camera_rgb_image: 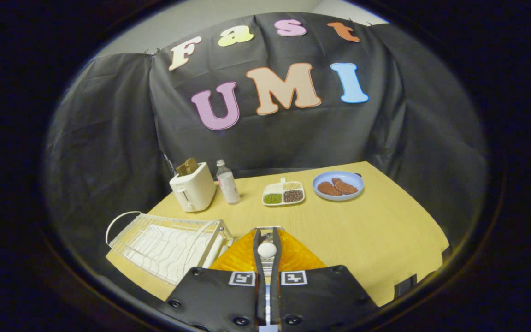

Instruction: Take the plate from the dish rack, then take the spoon from the basket and place it into the plate.

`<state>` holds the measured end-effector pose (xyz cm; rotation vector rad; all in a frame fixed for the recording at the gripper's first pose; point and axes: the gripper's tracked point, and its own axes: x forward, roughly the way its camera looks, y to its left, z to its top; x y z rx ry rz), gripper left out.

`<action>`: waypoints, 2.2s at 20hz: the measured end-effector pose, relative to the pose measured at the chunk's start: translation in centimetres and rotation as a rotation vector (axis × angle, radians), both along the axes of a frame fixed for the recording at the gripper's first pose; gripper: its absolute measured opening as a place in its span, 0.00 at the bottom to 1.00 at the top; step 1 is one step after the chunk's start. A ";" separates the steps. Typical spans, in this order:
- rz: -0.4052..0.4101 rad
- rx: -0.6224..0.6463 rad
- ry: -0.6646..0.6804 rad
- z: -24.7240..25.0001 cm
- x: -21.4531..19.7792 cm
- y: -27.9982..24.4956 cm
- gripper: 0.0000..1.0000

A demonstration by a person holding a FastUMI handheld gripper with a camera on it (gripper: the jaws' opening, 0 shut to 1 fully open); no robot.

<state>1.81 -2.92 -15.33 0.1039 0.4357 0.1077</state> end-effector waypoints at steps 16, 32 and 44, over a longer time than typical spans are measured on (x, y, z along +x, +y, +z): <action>0.129 0.068 0.020 2.5 -7.2 0.1 0.06; 0.149 0.111 0.171 -4.7 -12.3 -1.6 0.06; 0.154 0.115 0.237 -8.0 -13.5 -2.4 0.06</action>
